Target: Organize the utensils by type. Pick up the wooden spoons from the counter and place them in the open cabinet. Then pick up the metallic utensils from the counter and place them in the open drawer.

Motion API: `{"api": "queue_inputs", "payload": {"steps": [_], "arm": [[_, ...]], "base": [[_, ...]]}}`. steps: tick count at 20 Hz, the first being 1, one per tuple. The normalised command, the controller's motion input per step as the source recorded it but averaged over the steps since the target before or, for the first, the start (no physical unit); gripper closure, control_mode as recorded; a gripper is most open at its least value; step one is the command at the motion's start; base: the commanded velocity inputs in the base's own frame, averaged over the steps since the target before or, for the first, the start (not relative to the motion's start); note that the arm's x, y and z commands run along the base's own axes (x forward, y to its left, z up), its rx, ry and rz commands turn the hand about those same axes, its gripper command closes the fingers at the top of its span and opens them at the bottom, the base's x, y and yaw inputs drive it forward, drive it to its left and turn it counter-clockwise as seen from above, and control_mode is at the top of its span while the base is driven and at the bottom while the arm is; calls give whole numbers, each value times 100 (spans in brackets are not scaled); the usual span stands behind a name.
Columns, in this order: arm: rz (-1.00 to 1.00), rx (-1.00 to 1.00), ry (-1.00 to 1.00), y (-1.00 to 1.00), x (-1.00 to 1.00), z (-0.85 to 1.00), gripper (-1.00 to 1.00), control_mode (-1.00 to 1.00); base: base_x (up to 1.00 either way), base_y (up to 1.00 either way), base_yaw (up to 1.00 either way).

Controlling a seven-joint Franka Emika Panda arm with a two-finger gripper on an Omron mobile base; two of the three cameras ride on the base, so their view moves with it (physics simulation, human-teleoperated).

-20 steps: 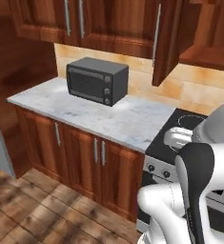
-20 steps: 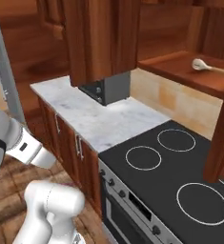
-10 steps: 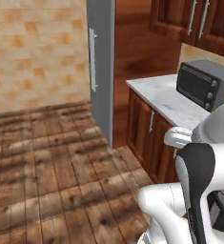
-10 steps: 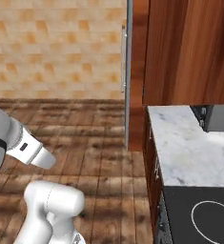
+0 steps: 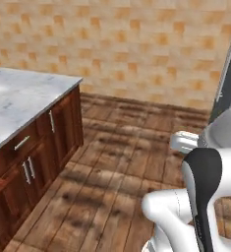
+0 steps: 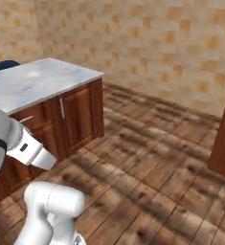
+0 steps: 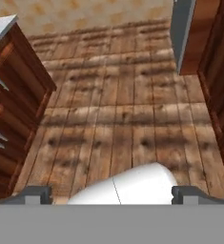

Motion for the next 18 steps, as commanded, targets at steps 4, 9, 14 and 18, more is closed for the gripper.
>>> {"api": "queue_inputs", "payload": {"steps": [4,9,14,18], "arm": [[0,0,0,0,0,0,-100,100],[0,0,0,0,0,0,-100,100],[0,0,0,0,0,0,-100,100],[0,0,0,0,0,0,-100,100]], "base": [[18,-1,100],[49,-1,96],[62,-21,66],[75,-42,25]]}}
